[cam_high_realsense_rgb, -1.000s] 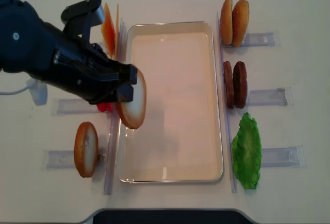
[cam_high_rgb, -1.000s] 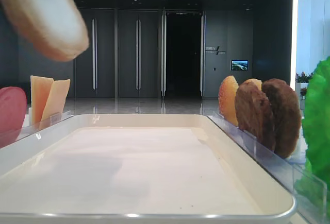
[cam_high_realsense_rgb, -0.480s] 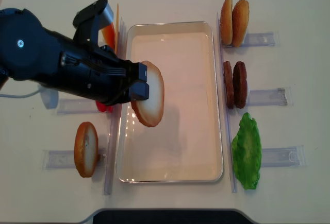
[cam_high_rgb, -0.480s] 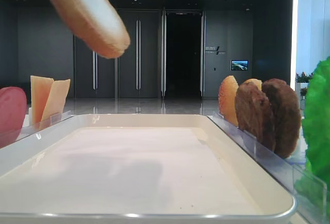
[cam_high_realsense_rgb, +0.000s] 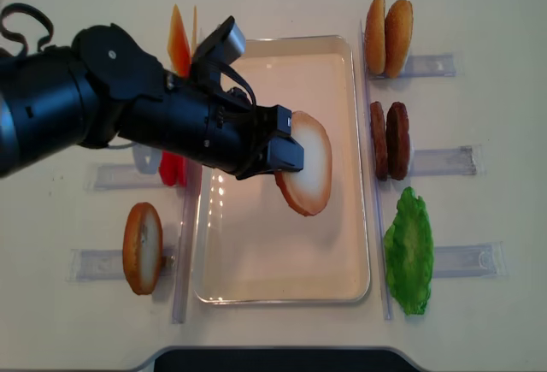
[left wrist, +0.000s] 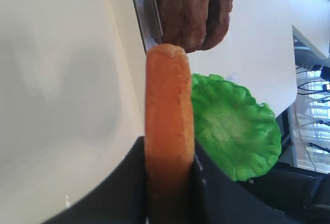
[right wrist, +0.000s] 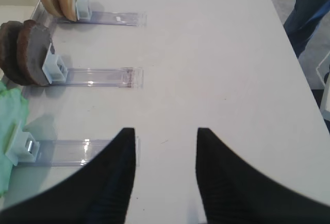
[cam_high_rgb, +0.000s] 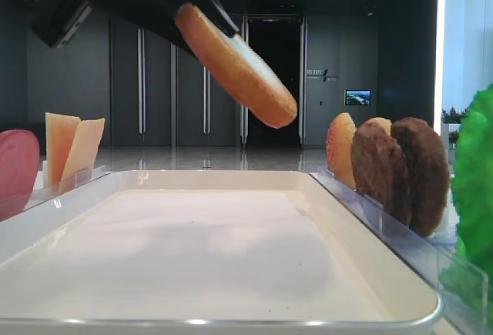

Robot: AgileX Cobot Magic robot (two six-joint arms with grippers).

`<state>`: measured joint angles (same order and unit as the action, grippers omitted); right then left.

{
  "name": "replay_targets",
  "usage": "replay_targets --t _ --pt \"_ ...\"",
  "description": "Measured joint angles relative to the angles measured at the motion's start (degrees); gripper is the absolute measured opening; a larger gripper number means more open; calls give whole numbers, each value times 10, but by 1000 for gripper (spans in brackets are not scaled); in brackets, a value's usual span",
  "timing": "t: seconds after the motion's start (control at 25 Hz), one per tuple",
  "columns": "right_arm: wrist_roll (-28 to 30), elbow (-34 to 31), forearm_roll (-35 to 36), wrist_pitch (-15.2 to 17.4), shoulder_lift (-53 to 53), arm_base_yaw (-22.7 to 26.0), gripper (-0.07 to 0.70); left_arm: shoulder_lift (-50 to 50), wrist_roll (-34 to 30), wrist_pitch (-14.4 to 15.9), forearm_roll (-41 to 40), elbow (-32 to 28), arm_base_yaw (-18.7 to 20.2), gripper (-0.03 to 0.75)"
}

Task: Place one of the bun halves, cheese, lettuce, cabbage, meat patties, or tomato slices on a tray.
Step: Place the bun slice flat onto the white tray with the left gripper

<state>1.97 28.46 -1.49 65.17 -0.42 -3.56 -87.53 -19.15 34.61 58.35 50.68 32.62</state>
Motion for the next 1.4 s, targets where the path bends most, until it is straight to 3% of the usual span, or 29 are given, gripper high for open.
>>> replay_targets --t 0.44,0.64,0.76,0.84,0.96,1.4 --pt "0 0 0 0 0 -11 302 -9 -61 -23 39 -23 0 139" --pt "0 0 0 0 0 -17 302 -9 -212 -34 209 -95 -9 139" --pt "0 0 0 0 0 -17 302 -9 -341 -21 339 -139 -34 139" --pt "0 0 0 0 0 -17 302 -9 -387 -6 374 -165 -54 139" --pt "0 0 0 0 0 -17 302 -9 -415 4 387 -190 -72 139" --pt "0 0 0 0 0 -17 302 -16 -449 2 393 -200 -74 139"
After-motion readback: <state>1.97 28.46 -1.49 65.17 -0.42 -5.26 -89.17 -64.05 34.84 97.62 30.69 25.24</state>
